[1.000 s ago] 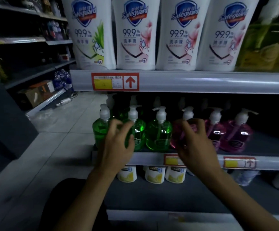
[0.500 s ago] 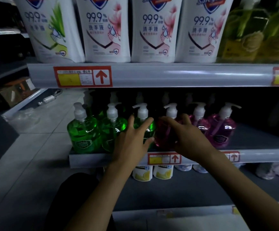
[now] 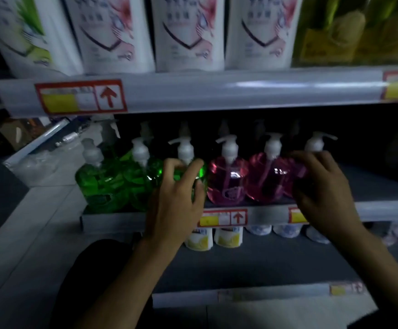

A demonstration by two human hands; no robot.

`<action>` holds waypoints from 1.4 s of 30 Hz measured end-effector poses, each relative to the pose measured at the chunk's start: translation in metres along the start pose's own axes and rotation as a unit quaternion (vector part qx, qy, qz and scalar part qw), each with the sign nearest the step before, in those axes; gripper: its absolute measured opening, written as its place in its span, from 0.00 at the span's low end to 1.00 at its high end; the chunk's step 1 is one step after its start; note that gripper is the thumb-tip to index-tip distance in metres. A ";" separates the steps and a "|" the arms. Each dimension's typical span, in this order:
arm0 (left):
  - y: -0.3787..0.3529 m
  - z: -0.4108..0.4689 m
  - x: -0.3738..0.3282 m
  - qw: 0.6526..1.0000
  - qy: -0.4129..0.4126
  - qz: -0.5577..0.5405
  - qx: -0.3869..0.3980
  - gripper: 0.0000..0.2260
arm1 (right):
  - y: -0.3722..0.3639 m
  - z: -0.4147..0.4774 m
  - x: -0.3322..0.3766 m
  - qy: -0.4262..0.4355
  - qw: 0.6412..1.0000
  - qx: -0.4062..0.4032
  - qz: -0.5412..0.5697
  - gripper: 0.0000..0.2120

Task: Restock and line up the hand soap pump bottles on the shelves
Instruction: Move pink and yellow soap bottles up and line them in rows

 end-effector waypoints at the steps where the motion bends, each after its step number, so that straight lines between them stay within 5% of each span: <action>1: -0.005 0.000 -0.006 1.000 -0.016 -0.012 0.014 0.16 | 0.000 0.000 -0.006 -0.014 1.000 0.020 -0.005 0.30; 9: -0.060 0.000 -0.036 0.988 -0.012 0.057 0.145 0.27 | -0.031 0.000 -0.017 -0.044 0.974 0.213 -0.055 0.39; 22: -0.061 0.005 -0.038 0.987 -0.026 0.088 0.132 0.24 | -0.024 0.001 -0.023 -0.003 0.970 0.241 -0.010 0.37; 27: -0.056 -0.004 -0.064 0.997 -0.058 0.001 0.047 0.19 | 0.015 0.006 -0.030 -0.027 0.993 0.113 -0.027 0.24; 36: -0.104 -0.002 -0.093 0.979 -0.064 0.062 0.184 0.28 | 0.018 -0.007 -0.068 -0.095 0.959 0.233 -0.131 0.36; 42: -0.113 0.002 -0.097 0.982 -0.035 0.058 0.179 0.28 | 0.001 0.000 -0.073 -0.075 0.971 0.186 -0.132 0.37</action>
Point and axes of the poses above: each hand's wrist, its own z-axis towards the middle knuckle, its own y-axis out of the back of the hand, x = y × z, the point moved 3 cm from there along z, towards the middle knuckle, and after that the axes turned 9 degrees about -x, right-handed, at the moved point
